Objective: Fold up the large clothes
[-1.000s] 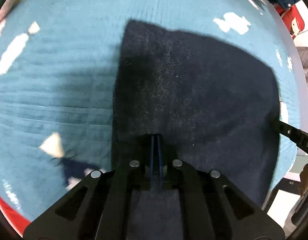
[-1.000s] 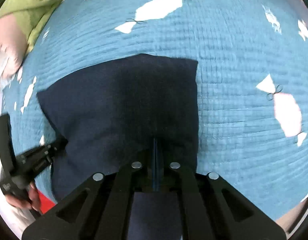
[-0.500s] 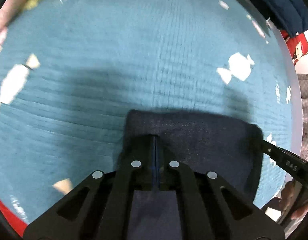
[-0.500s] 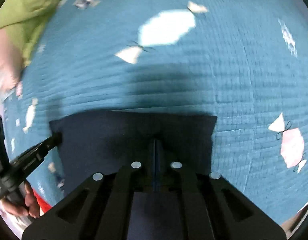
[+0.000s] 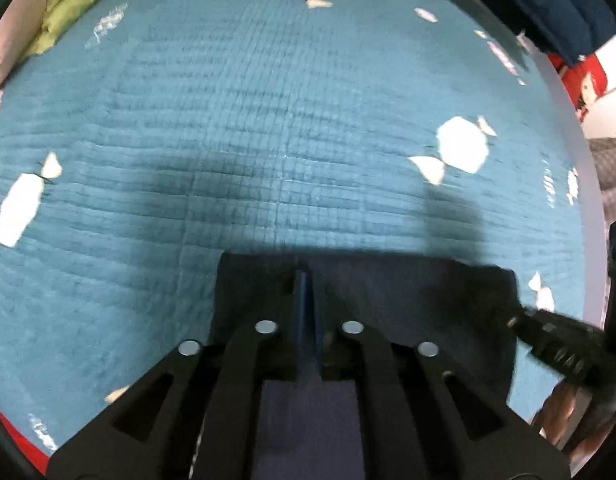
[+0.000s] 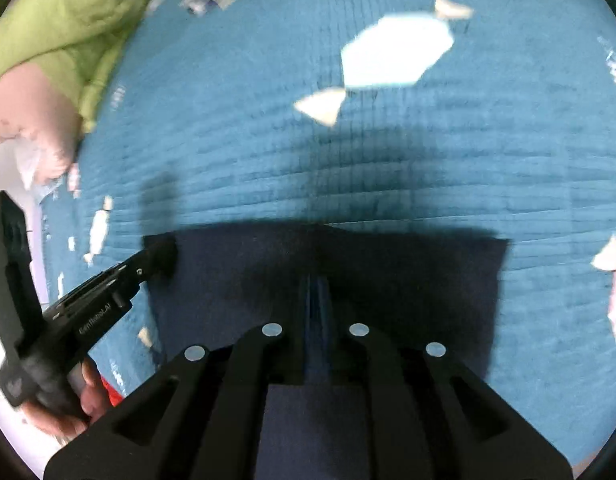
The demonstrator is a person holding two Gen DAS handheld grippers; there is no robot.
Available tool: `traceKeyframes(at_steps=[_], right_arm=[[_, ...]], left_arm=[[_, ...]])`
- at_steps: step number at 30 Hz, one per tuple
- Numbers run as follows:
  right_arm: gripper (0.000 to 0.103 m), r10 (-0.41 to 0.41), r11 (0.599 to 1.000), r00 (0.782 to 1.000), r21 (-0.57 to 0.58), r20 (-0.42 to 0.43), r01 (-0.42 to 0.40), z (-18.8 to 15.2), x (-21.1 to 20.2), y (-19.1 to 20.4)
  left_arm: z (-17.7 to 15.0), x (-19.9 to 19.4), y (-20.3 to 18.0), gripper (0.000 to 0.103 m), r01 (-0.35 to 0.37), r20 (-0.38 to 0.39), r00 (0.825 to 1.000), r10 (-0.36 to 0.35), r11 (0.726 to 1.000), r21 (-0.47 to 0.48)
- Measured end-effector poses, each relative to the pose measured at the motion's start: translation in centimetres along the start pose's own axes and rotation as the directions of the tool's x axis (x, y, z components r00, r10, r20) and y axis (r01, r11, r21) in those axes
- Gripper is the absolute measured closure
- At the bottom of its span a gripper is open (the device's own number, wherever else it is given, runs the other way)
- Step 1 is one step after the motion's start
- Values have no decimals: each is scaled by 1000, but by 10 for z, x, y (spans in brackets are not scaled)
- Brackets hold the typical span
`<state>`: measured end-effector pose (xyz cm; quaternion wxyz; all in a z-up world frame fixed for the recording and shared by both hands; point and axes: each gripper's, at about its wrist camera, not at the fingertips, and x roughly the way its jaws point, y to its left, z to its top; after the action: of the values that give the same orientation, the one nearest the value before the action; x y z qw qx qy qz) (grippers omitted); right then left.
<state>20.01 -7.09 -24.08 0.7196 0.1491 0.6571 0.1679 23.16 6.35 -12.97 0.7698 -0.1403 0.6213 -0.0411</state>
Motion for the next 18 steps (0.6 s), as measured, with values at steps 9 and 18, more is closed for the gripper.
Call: traceKeyframes(at_steps=[9,18], right_arm=[[20,103,994,957,8,271,-109,-54,-91,-44],[10,216,976,970,-16,115,-215,-117,-49,-97]], left_arm=[[-48,-57,24,13,44,87,995,-52,994,95],[-103,9,84,13,235,-145,961,-235,972,-21]])
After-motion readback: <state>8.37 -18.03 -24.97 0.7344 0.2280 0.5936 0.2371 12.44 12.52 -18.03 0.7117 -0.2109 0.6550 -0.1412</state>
